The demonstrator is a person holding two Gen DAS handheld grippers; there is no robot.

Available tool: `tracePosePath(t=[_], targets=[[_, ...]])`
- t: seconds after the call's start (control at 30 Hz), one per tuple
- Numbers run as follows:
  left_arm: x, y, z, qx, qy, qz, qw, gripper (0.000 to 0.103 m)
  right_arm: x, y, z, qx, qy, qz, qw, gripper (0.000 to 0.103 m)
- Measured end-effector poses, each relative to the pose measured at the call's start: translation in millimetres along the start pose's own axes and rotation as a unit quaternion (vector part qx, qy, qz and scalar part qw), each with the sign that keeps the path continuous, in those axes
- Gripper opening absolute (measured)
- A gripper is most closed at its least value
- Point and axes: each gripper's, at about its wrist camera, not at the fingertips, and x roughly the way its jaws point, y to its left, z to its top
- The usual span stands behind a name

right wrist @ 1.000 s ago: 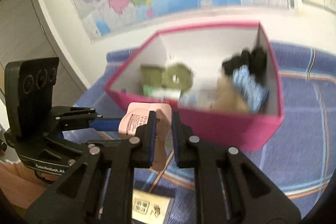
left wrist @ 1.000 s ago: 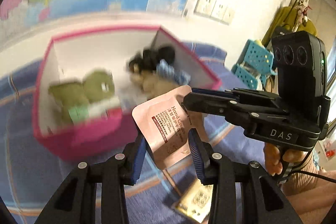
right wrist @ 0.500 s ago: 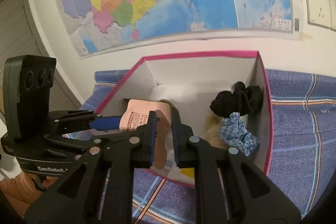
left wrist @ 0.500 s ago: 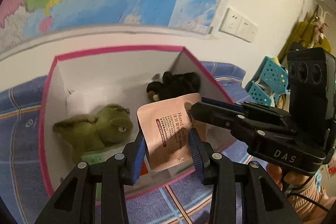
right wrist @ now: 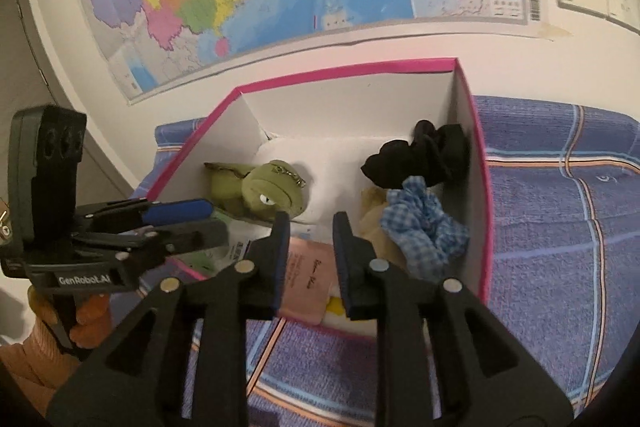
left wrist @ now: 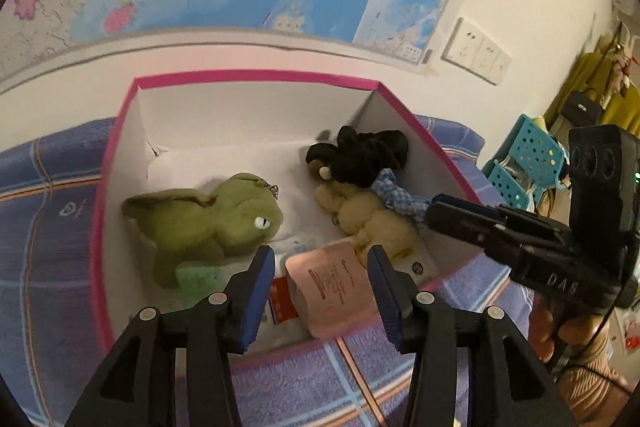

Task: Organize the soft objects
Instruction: 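Lift the hand cream pouch into the pink box and open the right gripper, then grasp the gold-yellow tissue pack on the bed with the right gripper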

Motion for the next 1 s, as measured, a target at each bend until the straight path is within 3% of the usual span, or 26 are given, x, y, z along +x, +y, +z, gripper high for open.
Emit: tracePosePath(t=[0.13,0.2,0.27,0.33,0.43,0.6,1.0], targets=[[-21.7,-9.7,-17.5,0.022,-0.013,-0.008,0.9996,0.049,-24.3,3.4,-13.5,-0.009,-0.01,0.01,1.0,0.029],[-30.9,-15.4,-27.5,0.033,-0.019,-0.015,0.9992,0.052,-37.5,6.3,-24.6,-0.016,-0.013,0.019,1.0,0.032],[-39.3,-22.2,-37.2,0.044,-0.024,-0.014,0.9987,0.061,-44.7,8.4,-34.1,-0.019,-0.006,0.034,0.999,0.033],[-43.2,-27.6,-48.3,0.044,-0.019,-0.026,0.9985,0.061,-49.6,10.2,-48.4,-0.02,0.008,0.047,0.999,0.037],[-41.5,-37.1,-64.5,0.059,-0.001,-0.025,0.998,0.061,-48.7,11.7,-69.8,-0.021,0.037,0.051,0.998,0.038],[-31.0,-39.8,-91.1,0.041,0.037,-0.045,0.9974,0.061,-41.8,11.1,-100.8,-0.007,0.074,0.056,0.996,0.038],[-24.0,-37.9,-144.2,0.005,0.096,-0.07,0.9929,0.061,-30.6,12.6,-136.2,0.022,0.114,0.069,0.991,0.039]])
